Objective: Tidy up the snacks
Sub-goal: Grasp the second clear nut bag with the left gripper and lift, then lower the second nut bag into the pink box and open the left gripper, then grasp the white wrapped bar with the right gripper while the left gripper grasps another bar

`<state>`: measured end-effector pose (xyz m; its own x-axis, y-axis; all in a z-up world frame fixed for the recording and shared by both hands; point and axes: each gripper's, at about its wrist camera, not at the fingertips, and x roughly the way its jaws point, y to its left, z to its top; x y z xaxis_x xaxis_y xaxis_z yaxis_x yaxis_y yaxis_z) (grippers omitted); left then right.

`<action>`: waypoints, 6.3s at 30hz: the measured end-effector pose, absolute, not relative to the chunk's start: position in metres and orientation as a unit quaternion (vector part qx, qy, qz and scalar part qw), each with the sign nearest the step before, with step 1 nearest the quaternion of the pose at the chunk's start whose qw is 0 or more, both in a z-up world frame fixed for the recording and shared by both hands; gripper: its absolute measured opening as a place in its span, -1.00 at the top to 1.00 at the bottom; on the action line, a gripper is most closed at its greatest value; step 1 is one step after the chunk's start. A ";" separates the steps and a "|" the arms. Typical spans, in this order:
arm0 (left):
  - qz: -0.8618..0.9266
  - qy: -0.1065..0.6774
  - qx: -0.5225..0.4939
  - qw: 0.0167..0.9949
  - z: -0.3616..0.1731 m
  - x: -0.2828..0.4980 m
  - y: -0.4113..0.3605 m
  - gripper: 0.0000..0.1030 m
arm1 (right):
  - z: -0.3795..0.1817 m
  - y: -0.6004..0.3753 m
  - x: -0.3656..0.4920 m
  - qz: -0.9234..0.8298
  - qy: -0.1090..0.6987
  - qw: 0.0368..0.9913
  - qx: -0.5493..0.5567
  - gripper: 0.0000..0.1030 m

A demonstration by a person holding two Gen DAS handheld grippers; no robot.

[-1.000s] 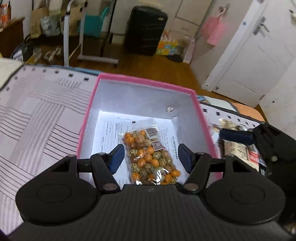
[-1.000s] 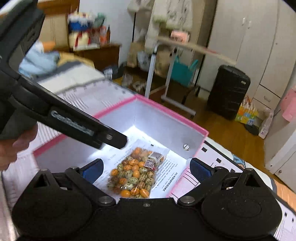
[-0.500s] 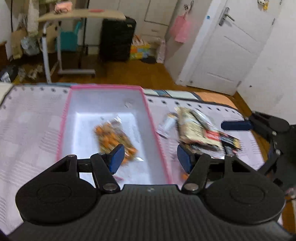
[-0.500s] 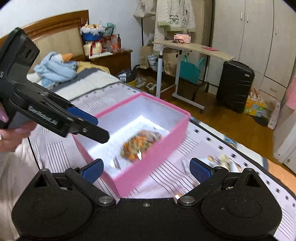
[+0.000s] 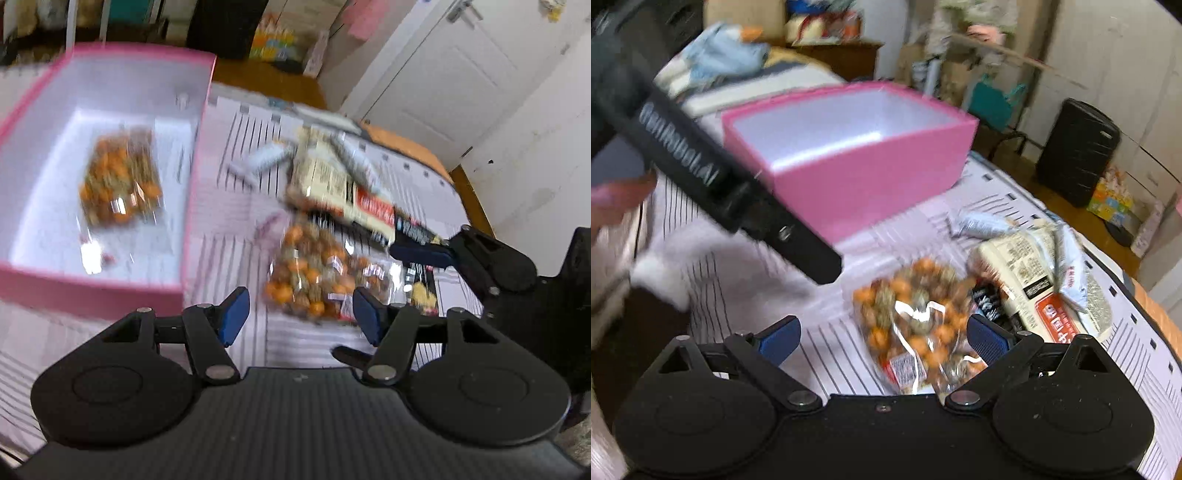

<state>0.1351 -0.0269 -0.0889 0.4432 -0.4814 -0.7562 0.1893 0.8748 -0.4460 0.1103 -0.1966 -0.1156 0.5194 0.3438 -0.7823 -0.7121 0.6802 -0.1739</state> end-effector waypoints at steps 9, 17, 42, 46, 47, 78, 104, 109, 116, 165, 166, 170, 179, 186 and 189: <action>-0.176 0.481 -0.192 0.837 -0.138 0.131 -0.047 -0.14 | -0.164 -0.205 0.133 0.263 0.362 0.848 -0.284 -0.94; -0.175 0.486 -0.241 0.822 -0.175 0.139 -0.055 -0.14 | -0.170 -0.214 0.150 0.295 0.384 0.835 -0.261 -1.00; -0.196 0.502 -0.249 0.804 -0.178 0.144 -0.047 0.22 | -0.175 -0.215 0.121 0.256 0.449 0.845 -0.138 -1.00; -0.197 0.509 -0.244 0.802 -0.182 0.141 -0.053 0.15 | -0.181 -0.205 0.108 0.222 0.424 0.865 -0.151 -1.00; -0.199 0.509 -0.242 0.802 -0.184 0.140 -0.055 0.11 | -0.179 -0.205 0.109 0.208 0.428 0.870 -0.134 -0.90; -0.251 0.560 -0.186 0.767 -0.103 0.092 -0.025 0.11 | -0.073 -0.163 0.058 0.179 0.472 0.863 -0.032 -0.61; -0.143 0.454 -0.201 0.856 -0.021 0.154 0.118 -0.03 | -0.037 -0.016 0.184 0.364 0.305 0.841 -0.260 -0.55; -0.134 0.462 -0.218 0.849 -0.046 0.185 0.128 -0.04 | -0.052 -0.014 0.201 0.400 0.311 0.818 -0.271 -0.55; -0.120 0.497 -0.225 0.830 -0.079 0.201 0.130 -0.04 | -0.076 -0.004 0.209 0.420 0.338 0.790 -0.291 -0.60; -0.220 0.475 -0.087 0.847 -0.042 0.142 -0.057 -0.30 | -0.027 -0.271 0.183 0.177 0.378 0.909 -0.009 -0.62; -0.220 0.474 -0.091 0.847 -0.048 0.145 -0.063 -0.30 | -0.037 -0.275 0.190 0.176 0.370 0.912 -0.007 -0.62; -0.202 0.459 -0.084 0.861 -0.080 0.153 -0.094 -0.27 | -0.072 -0.282 0.222 0.176 0.371 0.911 -0.018 -0.39; -0.176 0.489 -0.054 0.853 -0.149 0.167 -0.135 -0.26 | -0.126 -0.302 0.266 0.140 0.378 0.914 0.047 -0.39; -0.162 0.475 -0.003 0.865 -0.173 0.156 -0.154 -0.05 | -0.135 -0.301 0.255 0.121 0.358 0.923 0.069 0.31; -0.169 0.462 0.015 0.871 -0.171 0.150 -0.154 0.36 | -0.131 -0.306 0.239 0.127 0.348 0.924 0.089 0.33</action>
